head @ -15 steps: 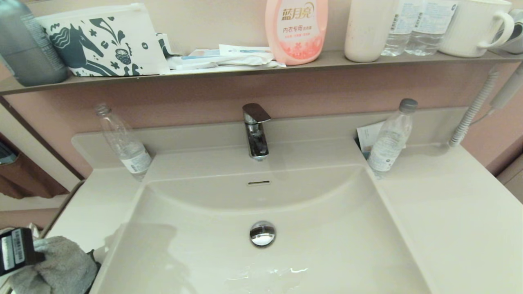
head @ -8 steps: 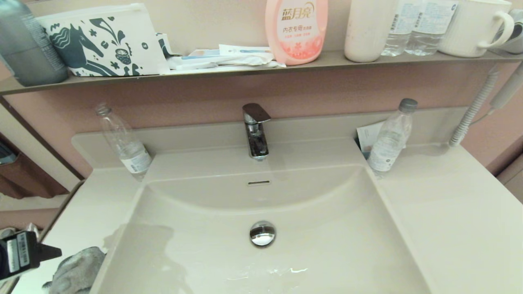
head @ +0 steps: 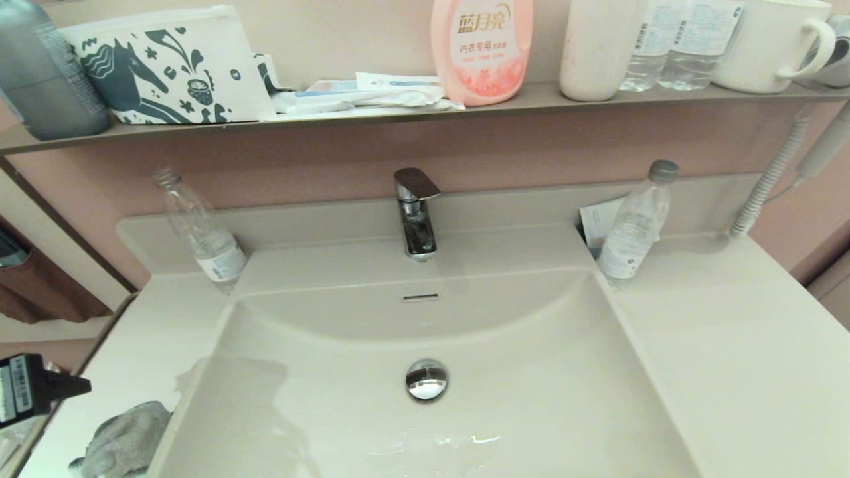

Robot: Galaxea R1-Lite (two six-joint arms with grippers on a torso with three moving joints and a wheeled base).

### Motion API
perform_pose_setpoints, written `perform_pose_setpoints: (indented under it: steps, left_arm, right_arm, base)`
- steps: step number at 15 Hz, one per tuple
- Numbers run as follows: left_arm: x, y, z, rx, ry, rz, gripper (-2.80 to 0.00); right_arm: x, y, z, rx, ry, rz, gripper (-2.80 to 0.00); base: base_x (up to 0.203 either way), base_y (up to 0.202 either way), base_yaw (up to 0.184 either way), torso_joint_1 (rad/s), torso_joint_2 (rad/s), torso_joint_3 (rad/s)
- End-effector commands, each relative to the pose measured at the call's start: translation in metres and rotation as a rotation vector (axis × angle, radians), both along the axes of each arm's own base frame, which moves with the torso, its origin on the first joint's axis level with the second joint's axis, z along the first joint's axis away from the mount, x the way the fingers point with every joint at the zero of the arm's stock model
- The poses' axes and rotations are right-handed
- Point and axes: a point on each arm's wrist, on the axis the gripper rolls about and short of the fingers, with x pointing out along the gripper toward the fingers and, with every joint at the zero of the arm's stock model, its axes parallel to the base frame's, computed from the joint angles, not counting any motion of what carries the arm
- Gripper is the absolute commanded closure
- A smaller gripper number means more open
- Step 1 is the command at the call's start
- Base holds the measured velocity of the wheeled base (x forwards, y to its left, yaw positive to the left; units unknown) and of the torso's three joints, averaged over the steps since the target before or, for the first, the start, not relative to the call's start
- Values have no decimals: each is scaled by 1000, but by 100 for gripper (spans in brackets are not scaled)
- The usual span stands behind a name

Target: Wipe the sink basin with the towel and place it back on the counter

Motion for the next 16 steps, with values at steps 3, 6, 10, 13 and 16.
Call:
perform_pose_setpoints:
  steps: [3, 6, 10, 13, 16]
  left_arm:
    - [-1, -8, 4, -1, -27, -59, 0]
    - [-5, -24, 9, -64, -90, -160, 0]
    - [-25, -45, 22, -193, -233, -241, 0]
    - [-51, -44, 27, -194, -325, -244, 0]
    - [-80, -43, 23, -171, -402, -237, 0]
  right_arm:
    - [0, 0, 0, 1, 1, 0, 0]
    - [0, 0, 0, 0, 1, 2, 0]
    - [0, 0, 0, 0, 1, 3, 0]
    - [0, 0, 0, 0, 1, 0, 0]
    - [0, 0, 0, 0, 1, 0, 0]
  base:
    - [0, 0, 0, 0, 0, 0]
    - [0, 0, 0, 0, 0, 0]
    - [0, 0, 0, 0, 0, 0]
    - [0, 0, 0, 0, 0, 0]
    - [0, 0, 0, 0, 0, 0]
